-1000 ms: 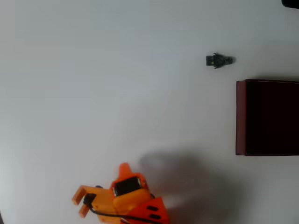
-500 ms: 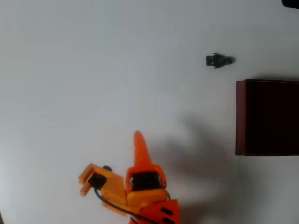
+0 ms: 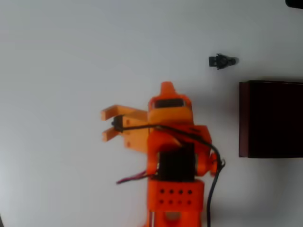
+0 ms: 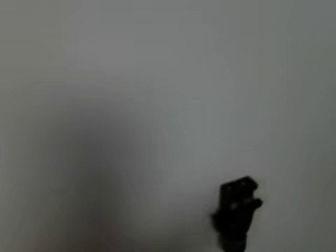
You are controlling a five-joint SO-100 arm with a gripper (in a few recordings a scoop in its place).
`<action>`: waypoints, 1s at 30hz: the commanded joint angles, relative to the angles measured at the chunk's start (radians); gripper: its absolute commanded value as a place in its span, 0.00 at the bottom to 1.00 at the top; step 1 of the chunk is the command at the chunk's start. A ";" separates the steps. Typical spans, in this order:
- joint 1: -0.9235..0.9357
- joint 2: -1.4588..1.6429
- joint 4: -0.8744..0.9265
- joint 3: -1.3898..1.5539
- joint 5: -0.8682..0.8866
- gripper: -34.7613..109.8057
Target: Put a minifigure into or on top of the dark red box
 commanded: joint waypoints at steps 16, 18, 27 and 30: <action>0.196 -0.772 0.150 -0.827 -0.281 0.36; 0.221 -0.824 0.156 -0.874 -0.299 0.36; 0.290 -1.020 0.238 -1.143 -0.354 0.36; 0.285 -1.177 0.342 -1.393 -0.360 0.36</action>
